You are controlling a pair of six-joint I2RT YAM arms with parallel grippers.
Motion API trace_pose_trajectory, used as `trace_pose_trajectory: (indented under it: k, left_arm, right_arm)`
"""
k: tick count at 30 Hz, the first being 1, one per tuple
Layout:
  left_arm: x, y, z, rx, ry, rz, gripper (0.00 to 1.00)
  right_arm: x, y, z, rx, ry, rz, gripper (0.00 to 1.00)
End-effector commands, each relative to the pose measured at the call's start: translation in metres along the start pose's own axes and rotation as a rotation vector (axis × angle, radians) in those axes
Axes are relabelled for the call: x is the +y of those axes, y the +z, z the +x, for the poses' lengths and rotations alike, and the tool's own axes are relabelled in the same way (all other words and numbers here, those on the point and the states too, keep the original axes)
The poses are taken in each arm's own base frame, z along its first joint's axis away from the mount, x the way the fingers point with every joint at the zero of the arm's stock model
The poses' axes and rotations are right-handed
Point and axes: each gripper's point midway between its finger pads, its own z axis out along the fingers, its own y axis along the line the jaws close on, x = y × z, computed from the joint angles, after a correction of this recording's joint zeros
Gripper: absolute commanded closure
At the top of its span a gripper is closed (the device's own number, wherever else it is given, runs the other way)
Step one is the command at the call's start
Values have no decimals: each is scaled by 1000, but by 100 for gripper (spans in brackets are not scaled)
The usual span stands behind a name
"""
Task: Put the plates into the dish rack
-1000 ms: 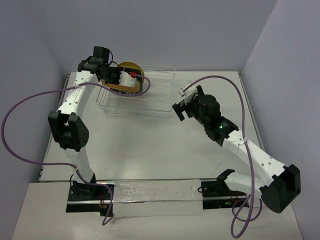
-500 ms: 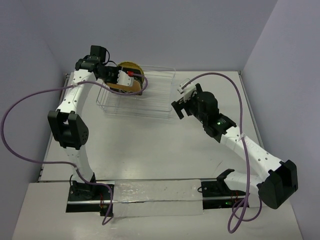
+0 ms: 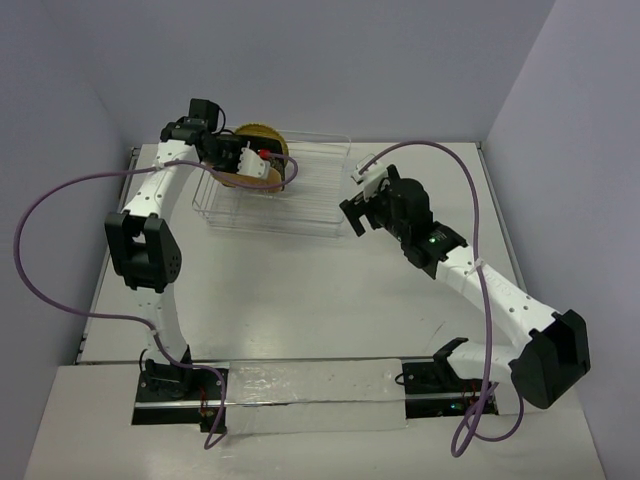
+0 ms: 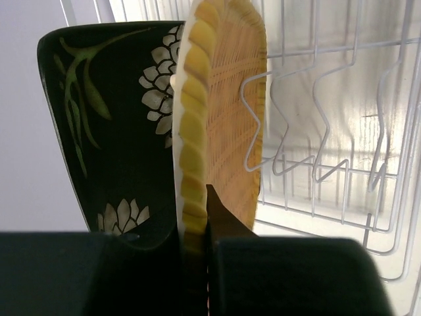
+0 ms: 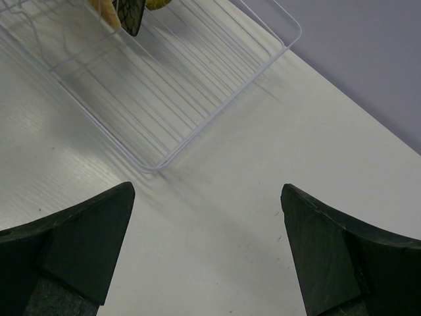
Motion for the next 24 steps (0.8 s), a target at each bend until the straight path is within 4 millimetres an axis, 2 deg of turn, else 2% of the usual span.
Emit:
trace_pose_trajectory:
  k: [1, 6, 8, 12, 13, 15, 16, 17, 18, 20, 21, 24]
  left_arm:
    - [12, 1, -4, -35, -20, -48, 62]
    - [19, 1, 1, -13, -36, -80, 48]
    - [21, -2, -1, -19, -44, -91, 46]
    - [35, -16, -8, -27, -72, -148, 39]
    - [44, -25, -12, -31, -85, -182, 37]
    - [52, -42, -23, -49, -83, -213, 25]
    - [53, -48, -27, -55, -81, -218, 9]
    - [53, -53, -32, -67, -77, -223, 4]
    - [51, -62, -38, -74, -68, -235, 4]
    - [40, -61, -41, -87, -72, -221, 1]
    - [42, -70, -46, -90, -66, -250, 1]
    - [33, -74, -54, -120, -85, -250, 1]
  right_arm:
    - [-9, 1, -25, -52, 25, 16, 0]
    - [-10, 2, -23, -44, 27, 22, 0]
    - [-10, 2, -23, -43, 27, 24, 0]
    - [-11, 0, -25, -50, 26, 26, 0]
    - [-12, -1, -26, -53, 25, 33, 0]
    - [-13, -4, -28, -60, 29, 36, 0]
    - [-13, -5, -28, -62, 27, 34, 0]
    - [-13, -6, -28, -65, 27, 33, 0]
    - [-13, -9, -28, -70, 28, 33, 0]
    - [-11, -14, -26, -76, 29, 25, 0]
    - [-10, -16, -25, -80, 28, 23, 0]
    - [-7, -20, -22, -88, 27, 10, 0]
